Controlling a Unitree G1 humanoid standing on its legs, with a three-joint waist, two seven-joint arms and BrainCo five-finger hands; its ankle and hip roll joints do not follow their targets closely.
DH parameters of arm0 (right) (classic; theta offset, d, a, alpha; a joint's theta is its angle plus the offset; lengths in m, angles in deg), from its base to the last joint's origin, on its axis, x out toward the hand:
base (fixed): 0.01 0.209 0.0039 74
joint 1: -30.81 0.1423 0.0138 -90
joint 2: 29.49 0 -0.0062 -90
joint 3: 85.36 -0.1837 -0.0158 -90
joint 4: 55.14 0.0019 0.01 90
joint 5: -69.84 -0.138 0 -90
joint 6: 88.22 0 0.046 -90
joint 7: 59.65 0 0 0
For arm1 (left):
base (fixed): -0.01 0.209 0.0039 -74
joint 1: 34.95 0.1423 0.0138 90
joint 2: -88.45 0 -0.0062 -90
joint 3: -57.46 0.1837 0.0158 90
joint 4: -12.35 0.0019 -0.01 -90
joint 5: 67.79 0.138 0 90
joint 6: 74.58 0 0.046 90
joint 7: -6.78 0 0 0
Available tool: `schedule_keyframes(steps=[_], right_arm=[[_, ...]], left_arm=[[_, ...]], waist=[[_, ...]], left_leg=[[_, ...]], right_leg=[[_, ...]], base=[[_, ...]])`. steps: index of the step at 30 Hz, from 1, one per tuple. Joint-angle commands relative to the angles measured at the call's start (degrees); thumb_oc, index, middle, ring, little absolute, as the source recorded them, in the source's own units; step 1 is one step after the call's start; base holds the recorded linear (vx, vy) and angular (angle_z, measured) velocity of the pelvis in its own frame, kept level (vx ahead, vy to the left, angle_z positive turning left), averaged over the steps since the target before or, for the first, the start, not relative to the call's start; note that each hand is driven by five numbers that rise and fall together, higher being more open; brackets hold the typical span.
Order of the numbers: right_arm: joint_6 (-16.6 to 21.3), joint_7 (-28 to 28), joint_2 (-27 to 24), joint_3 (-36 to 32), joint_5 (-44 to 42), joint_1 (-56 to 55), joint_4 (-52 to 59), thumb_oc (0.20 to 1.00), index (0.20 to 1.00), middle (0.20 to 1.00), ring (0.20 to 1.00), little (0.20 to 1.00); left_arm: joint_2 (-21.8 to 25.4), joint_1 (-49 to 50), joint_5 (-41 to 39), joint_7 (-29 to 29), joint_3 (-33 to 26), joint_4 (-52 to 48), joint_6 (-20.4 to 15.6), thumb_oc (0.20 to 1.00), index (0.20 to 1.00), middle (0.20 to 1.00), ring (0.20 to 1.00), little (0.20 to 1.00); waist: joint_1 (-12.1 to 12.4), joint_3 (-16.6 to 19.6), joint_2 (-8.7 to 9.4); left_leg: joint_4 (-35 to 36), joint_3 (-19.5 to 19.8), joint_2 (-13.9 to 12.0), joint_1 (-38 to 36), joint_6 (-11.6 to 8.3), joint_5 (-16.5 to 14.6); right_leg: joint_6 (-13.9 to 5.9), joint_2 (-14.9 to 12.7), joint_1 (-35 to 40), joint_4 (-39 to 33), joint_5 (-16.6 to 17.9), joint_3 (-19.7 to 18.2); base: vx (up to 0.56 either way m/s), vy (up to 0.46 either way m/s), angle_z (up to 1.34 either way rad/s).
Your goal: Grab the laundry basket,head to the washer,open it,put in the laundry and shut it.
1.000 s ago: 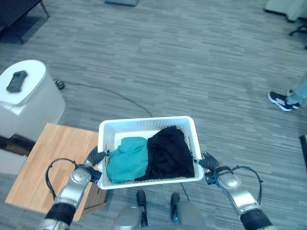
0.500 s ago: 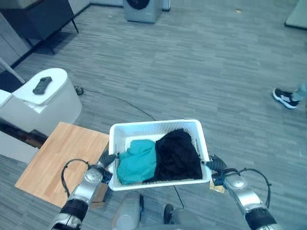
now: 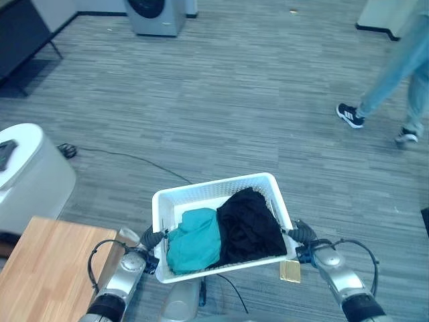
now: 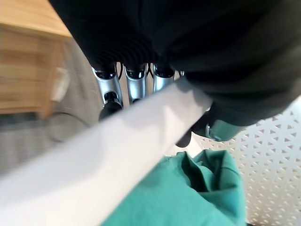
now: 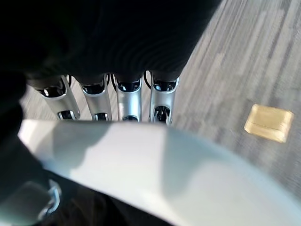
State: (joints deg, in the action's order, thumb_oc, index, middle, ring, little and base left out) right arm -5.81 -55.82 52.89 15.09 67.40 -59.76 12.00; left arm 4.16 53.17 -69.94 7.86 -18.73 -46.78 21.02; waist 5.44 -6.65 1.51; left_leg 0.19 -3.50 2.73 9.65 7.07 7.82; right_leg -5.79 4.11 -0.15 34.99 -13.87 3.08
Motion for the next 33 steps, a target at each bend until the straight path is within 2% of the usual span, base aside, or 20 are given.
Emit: schedule_keyframes(steps=[1, 2, 4, 5, 6, 7, 8, 11, 17, 18, 19, 20, 21, 23, 24, 25, 29, 30, 32, 33], right_arm=[[4.07, 0.30, -1.47, -3.65, -1.07, 5.64, 4.17, 0.200, 0.200, 0.200, 0.200, 0.200], [4.33, -0.18, -1.10, -3.56, -0.78, 5.99, 4.22, 0.200, 0.200, 0.200, 0.200, 0.200], [4.36, 0.28, -0.70, -3.30, -1.38, 5.71, 4.29, 0.200, 0.200, 0.200, 0.200, 0.200], [4.36, 0.28, -0.70, -3.29, -1.39, 5.75, 4.28, 0.200, 0.200, 0.200, 0.200, 0.200], [4.49, 0.53, -0.55, -2.86, -2.19, 5.78, 4.35, 0.200, 0.200, 0.200, 0.200, 0.200], [4.51, 0.29, -0.60, -2.79, -2.51, 5.83, 4.22, 0.200, 0.200, 0.200, 0.200, 0.200], [4.76, -0.23, -0.55, -3.19, -3.20, 5.32, 3.72, 0.200, 0.200, 0.200, 0.200, 0.200], [4.44, -0.48, -0.79, -3.66, -3.32, 4.80, 4.21, 0.200, 0.200, 0.200, 0.200, 0.200], [3.71, 0.19, -1.50, -5.36, -2.72, 2.20, 5.02, 0.200, 0.200, 0.200, 0.200, 0.200], [3.77, 0.28, -1.87, -5.86, -3.37, 1.11, 5.04, 0.200, 0.200, 0.200, 0.200, 0.200], [3.61, 0.74, -2.78, -5.60, -3.95, 0.57, 5.91, 0.200, 0.200, 0.200, 0.200, 0.200], [3.60, 0.75, -2.73, -5.60, -3.95, 0.58, 5.91, 0.200, 0.200, 0.200, 0.200, 0.200], [3.73, 0.84, -3.24, -5.51, -4.65, 0.41, 6.44, 0.200, 0.200, 0.200, 0.200, 0.200], [3.88, 0.57, -3.73, -5.42, -5.36, 0.72, 6.65, 0.200, 0.200, 0.200, 0.200, 0.200], [3.66, -1.43, -4.49, -5.27, -5.22, 1.47, 6.56, 0.200, 0.200, 0.200, 0.200, 0.200], [3.69, -1.49, -4.49, -5.29, -5.24, 1.56, 6.46, 0.200, 0.200, 0.200, 0.200, 0.200], [3.78, -1.97, -3.75, -5.04, -5.50, 1.72, 6.26, 0.200, 0.200, 0.200, 0.200, 0.200], [4.17, -2.03, -3.52, -4.84, -5.15, 1.61, 5.95, 0.200, 0.200, 0.200, 0.200, 0.200], [4.52, -2.05, -3.28, -4.60, -4.81, 1.40, 5.78, 0.200, 0.200, 0.200, 0.200, 0.200], [4.74, -1.93, -3.51, -4.20, -3.76, 1.56, 5.41, 0.200, 0.200, 0.200, 0.200, 0.200]], left_arm=[[5.79, -2.69, -0.29, 1.14, -5.75, -7.21, -3.39, 0.200, 0.200, 0.200, 0.200, 0.200], [6.02, -2.15, 0.63, 1.62, -6.14, -7.77, -3.51, 0.200, 0.200, 0.200, 0.200, 0.200], [5.92, -2.67, 1.08, 1.15, -5.89, -7.53, -3.23, 0.200, 0.200, 0.200, 0.200, 0.200], [5.92, -2.70, 1.08, 1.14, -5.91, -7.50, -3.24, 0.200, 0.200, 0.200, 0.200, 0.200], [6.11, -3.67, 0.24, 1.07, -5.96, -6.76, -3.43, 0.200, 0.200, 0.200, 0.200, 0.200], [6.11, -3.96, 0.05, 1.04, -5.87, -6.41, -3.36, 0.200, 0.200, 0.200, 0.200, 0.200], [5.96, -4.85, 0.94, 1.01, -5.34, -5.12, -3.36, 0.200, 0.200, 0.200, 0.200, 0.200], [6.25, -5.87, 1.54, 0.93, -5.56, -4.04, -3.43, 0.200, 0.200, 0.200, 0.200, 0.200], [5.11, -5.37, 3.42, 0.48, -5.56, -3.30, -3.14, 0.200, 0.200, 0.200, 0.200, 0.200], [4.37, -6.17, 3.40, 0.38, -4.43, -2.59, -3.00, 0.200, 0.200, 0.200, 0.200, 0.200], [4.01, -6.53, 3.04, 0.32, -3.72, -2.14, -2.81, 0.200, 0.200, 0.200, 0.200, 0.200], [4.06, -6.54, 3.03, 0.32, -3.72, -2.12, -2.81, 0.200, 0.200, 0.200, 0.200, 0.200], [3.84, -6.80, 2.97, 0.41, -3.39, -2.05, -2.70, 0.200, 0.200, 0.200, 0.200, 0.200], [4.00, -7.52, 3.12, 0.49, -3.00, -1.93, -2.68, 0.200, 0.200, 0.200, 0.200, 0.200], [3.85, -9.05, 2.79, 1.41, -2.47, -2.10, -2.52, 0.200, 0.200, 0.200, 0.200, 0.200], [3.83, -9.18, 2.74, 1.45, -2.39, -2.04, -2.50, 0.200, 0.200, 0.200, 0.200, 0.200], [3.72, -9.20, 1.59, 2.19, -3.11, -1.49, -2.79, 0.200, 0.200, 0.200, 0.200, 0.200], [3.72, -8.99, 1.66, 2.19, -3.13, -1.20, -2.96, 0.200, 0.200, 0.200, 0.200, 0.200], [3.71, -8.41, 1.62, 2.27, -3.34, -1.07, -2.96, 0.200, 0.200, 0.200, 0.200, 0.200], [3.86, -7.68, 1.72, 2.40, -3.77, -1.11, -3.06, 0.200, 0.200, 0.200, 0.200, 0.200]], waist=[[0.42, -0.62, -1.34], [0.01, -0.78, -2.44], [-2.47, -1.28, -2.63], [-2.52, -1.27, -2.72], [-3.71, -1.67, -2.71], [-4.03, -1.68, -2.45], [-5.89, -1.68, -1.84], [-7.05, -1.66, -1.60], [-9.24, 0.71, -1.24], [-10.35, 1.65, -1.79], [-10.38, 1.33, -1.88], [-10.50, 1.49, -2.02], [-10.08, 0.69, -1.20], [-9.47, -0.36, -0.16], [-8.05, -2.20, 1.49], [-7.74, -2.27, 1.29], [-4.58, -2.39, 1.01], [-3.77, -2.10, 0.78], [-2.72, -1.70, 0.21], [-1.02, -1.48, -0.09]], left_leg=[[-1.12, 0.94, -0.54, -0.81, -3.12, -0.37], [-0.51, 0.46, -0.89, -2.39, -2.56, -1.26], [1.15, 2.67, 0.32, -6.69, -2.61, -2.61], [1.28, 2.73, 0.18, -6.69, -2.67, -2.48], [2.46, 3.52, 0.86, -10.12, -3.38, -4.03], [2.68, 3.92, 1.14, -10.99, -3.63, -4.61], [3.79, 6.45, 2.11, -15.45, -4.40, -7.87], [4.03, 7.66, 1.48, -18.63, -5.26, -10.57], [-1.29, 10.15, 0.85, -23.60, -6.49, -13.71], [-9.32, 11.22, 0.17, -22.86, -9.15, -10.35], [-23.96, 10.32, -0.10, -17.50, -14.01, -0.91], [-24.24, 10.43, -0.26, -17.31, -13.99, -1.19], [-32.98, 9.63, 0.42, -13.01, -15.52, 3.08], [-41.46, 8.05, 0.41, -8.37, -15.95, 4.69], [-46.94, 2.01, -1.61, 0.42, -13.15, 1.55], [-47.23, 1.77, -1.90, 0.40, -13.05, 1.16], [-29.85, -2.04, -2.51, 8.90, -10.10, -1.98], [-17.63, -3.41, -3.37, 8.24, -9.30, -0.99], [-9.12, -2.67, -3.46, 7.70, -9.43, 1.33], [2.63, 1.06, -4.43, 9.26, -10.24, 3.13]], right_leg=[[-3.90, -12.25, -2.49, 4.52, 29.64, 0.95], [-3.81, -12.71, -4.73, 6.58, 28.51, 2.90], [-2.38, -7.92, -10.83, 5.19, 20.13, 1.49], [-2.26, -7.81, -10.83, 5.05, 20.24, 1.62], [-1.35, -7.69, -13.88, -6.15, 16.73, 5.11], [-1.20, -7.69, -14.64, -10.10, 16.54, 5.40], [-1.62, -5.36, -16.43, -26.79, 17.91, 3.76], [-3.20, -6.06, -17.72, -35.72, 21.88, 3.76], [-2.42, -5.65, -16.52, -33.96, 24.65, 4.44], [-0.87, -4.18, -14.38, -32.51, 23.91, 3.83], [1.39, -3.12, -10.67, -31.94, 21.55, 4.49], [1.32, -2.99, -10.67, -32.02, 21.31, 4.59], [2.48, -3.34, -8.37, -32.56, 20.55, 4.43], [3.36, -3.84, -6.12, -33.07, 19.47, 4.32], [5.03, -4.12, -1.26, -34.05, 17.24, 4.01], [5.02, -3.88, -1.20, -34.12, 17.17, 3.78], [4.14, -3.20, 4.67, -35.47, 14.34, 2.42], [3.75, -2.84, 6.00, -35.93, 12.68, 1.63], [3.41, -2.03, 7.51, -36.05, 11.77, 1.22], [2.86, -2.38, 11.38, -36.17, 9.19, -0.19]], base=[[0.30, 0.427, -0.18], [0.34, 0.327, 0.13], [0.38, 0.176, 0.28], [0.51, 0.137, 0.43], [0.45, 0.087, 0.54], [0.90, 0.069, 0.70], [0.56, -0.008, 0.40], [0.52, -0.012, 0.57], [0.55, -0.063, 0.47], [0.71, -0.239, 0.76], [0.72, -0.234, 0.79], [0.43, -0.205, 0.56], [0.27, -0.212, 0.10], [0.38, -0.302, -0.08], [0.37, -0.257, 0.04], [0.51, -0.291, 0.13], [0.46, -0.040, -0.48], [0.53, 0.061, -0.68], [0.52, 0.091, -0.27], [0.61, 0.114, -0.40]])
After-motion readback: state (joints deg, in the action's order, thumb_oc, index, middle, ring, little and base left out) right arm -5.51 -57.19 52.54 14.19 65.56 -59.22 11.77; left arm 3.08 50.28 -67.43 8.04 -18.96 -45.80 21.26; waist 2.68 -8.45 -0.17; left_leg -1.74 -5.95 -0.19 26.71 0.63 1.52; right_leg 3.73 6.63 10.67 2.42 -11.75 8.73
